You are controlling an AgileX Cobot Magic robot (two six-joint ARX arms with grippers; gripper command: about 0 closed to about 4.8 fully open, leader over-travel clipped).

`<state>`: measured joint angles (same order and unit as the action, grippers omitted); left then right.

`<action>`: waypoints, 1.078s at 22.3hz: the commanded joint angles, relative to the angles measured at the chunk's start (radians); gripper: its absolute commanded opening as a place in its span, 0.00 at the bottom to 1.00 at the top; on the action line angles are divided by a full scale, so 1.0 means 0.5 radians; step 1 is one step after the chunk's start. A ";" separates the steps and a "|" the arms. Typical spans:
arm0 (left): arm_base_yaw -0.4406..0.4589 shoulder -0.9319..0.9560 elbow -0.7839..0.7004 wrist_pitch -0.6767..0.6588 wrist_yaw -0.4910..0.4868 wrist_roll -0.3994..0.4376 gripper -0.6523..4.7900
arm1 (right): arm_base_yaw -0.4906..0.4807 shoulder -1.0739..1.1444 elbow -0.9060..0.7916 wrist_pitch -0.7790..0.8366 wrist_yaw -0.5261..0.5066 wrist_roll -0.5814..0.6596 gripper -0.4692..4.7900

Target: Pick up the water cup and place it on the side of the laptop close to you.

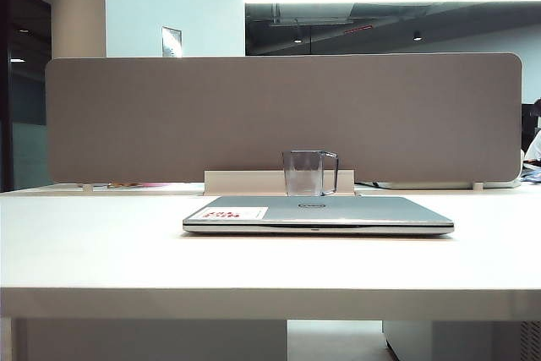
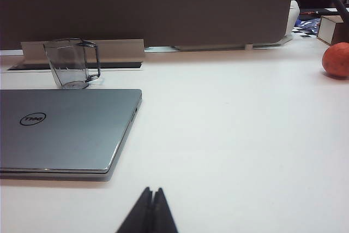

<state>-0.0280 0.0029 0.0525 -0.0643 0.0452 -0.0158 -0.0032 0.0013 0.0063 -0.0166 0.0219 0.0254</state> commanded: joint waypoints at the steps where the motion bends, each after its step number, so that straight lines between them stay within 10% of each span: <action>1: -0.003 0.002 0.002 0.025 0.006 0.002 0.11 | 0.002 -0.003 -0.011 0.026 0.003 -0.006 0.09; 24: -0.002 0.002 0.002 0.027 0.000 0.001 0.11 | 0.003 -0.003 0.005 0.103 -0.170 0.114 0.09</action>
<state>-0.0280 0.0032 0.0525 -0.0639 0.0425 -0.0158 -0.0029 0.0013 0.0067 0.0170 -0.0402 0.0765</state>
